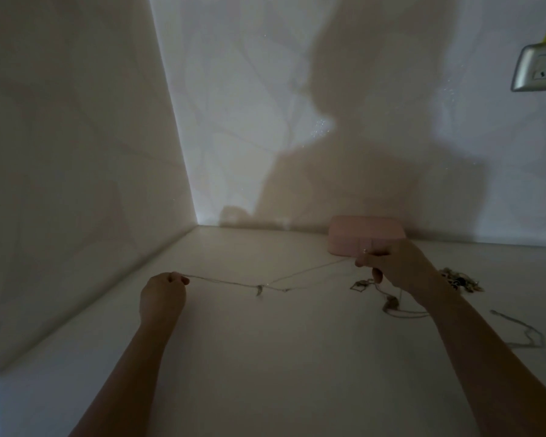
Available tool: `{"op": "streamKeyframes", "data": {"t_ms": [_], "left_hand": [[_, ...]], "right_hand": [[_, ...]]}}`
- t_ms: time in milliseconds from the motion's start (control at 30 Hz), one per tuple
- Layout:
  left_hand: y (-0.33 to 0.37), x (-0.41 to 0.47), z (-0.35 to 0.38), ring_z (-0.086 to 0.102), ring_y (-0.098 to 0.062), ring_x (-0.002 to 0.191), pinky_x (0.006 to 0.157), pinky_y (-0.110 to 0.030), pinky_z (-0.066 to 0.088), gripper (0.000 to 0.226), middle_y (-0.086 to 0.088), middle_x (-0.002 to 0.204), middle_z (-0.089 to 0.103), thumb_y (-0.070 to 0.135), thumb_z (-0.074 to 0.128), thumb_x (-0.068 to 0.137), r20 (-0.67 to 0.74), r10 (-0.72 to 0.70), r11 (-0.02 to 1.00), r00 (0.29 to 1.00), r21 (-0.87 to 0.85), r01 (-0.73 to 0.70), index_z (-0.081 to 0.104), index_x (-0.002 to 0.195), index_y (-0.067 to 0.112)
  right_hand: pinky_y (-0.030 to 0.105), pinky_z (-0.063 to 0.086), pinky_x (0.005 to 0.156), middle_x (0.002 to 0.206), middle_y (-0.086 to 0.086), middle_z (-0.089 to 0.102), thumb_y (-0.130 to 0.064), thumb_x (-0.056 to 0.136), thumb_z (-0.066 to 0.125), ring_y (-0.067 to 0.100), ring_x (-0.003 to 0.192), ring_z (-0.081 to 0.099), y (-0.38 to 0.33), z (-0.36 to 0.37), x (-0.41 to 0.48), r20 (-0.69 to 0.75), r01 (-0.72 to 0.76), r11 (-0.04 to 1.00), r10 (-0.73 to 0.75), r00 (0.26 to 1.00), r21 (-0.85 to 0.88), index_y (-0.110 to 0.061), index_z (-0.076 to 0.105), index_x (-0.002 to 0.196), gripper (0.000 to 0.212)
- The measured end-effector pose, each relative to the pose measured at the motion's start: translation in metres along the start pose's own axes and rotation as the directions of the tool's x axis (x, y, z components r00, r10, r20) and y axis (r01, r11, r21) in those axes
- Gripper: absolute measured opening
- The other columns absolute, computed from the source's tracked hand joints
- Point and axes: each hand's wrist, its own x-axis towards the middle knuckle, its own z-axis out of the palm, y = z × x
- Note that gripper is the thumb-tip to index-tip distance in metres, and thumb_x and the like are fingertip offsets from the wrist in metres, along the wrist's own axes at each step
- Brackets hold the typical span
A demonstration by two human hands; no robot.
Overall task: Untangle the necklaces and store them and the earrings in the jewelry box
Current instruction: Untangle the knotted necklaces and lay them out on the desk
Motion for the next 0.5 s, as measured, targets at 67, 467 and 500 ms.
{"op": "streamKeyframes", "data": {"t_ms": [67, 467, 500], "left_hand": [[0.001, -0.002, 0.002, 0.058, -0.031, 0.100, 0.080, -0.032, 0.042, 0.027, -0.013, 0.108, 0.067, 0.013, 0.045, 0.093, 0.015, 0.050, 0.992, 0.999, 0.119, -0.051, 0.069, 0.103, 0.009], [0.090, -0.116, 0.027, 0.064, 0.000, 0.092, 0.076, -0.011, 0.049, 0.028, 0.010, 0.098, 0.068, 0.019, 0.059, 0.089, 0.618, 0.520, 0.820, 0.590, -0.555, -0.141, 0.060, 0.117, 0.020], [0.090, -0.118, 0.026, 0.065, -0.007, 0.081, 0.072, -0.014, 0.050, 0.021, 0.005, 0.083, 0.068, 0.014, 0.057, 0.090, 0.633, 0.513, 0.807, 0.580, -0.586, -0.074, 0.064, 0.110, 0.013]], "right_hand": [[0.008, 0.025, 0.034, 0.038, -0.007, 0.050, -0.008, 0.087, 0.064, 0.001, 0.028, 0.035, -0.006, 0.002, -0.003, 0.044, 0.018, 0.996, -0.022, 0.999, 0.082, 0.001, 0.068, 0.078, 0.014], [0.022, 0.020, 0.042, 0.043, -0.005, 0.038, -0.034, 0.081, 0.058, 0.008, 0.039, 0.027, -0.030, 0.016, -0.022, 0.522, 0.083, 0.929, -0.275, 0.807, 0.361, -0.013, 0.073, 0.094, 0.028], [0.021, 0.020, 0.042, 0.044, -0.005, 0.039, -0.032, 0.080, 0.059, 0.008, 0.040, 0.028, -0.031, 0.016, -0.023, 0.546, 0.066, 0.921, -0.283, 0.789, 0.383, -0.013, 0.072, 0.096, 0.028]]}}
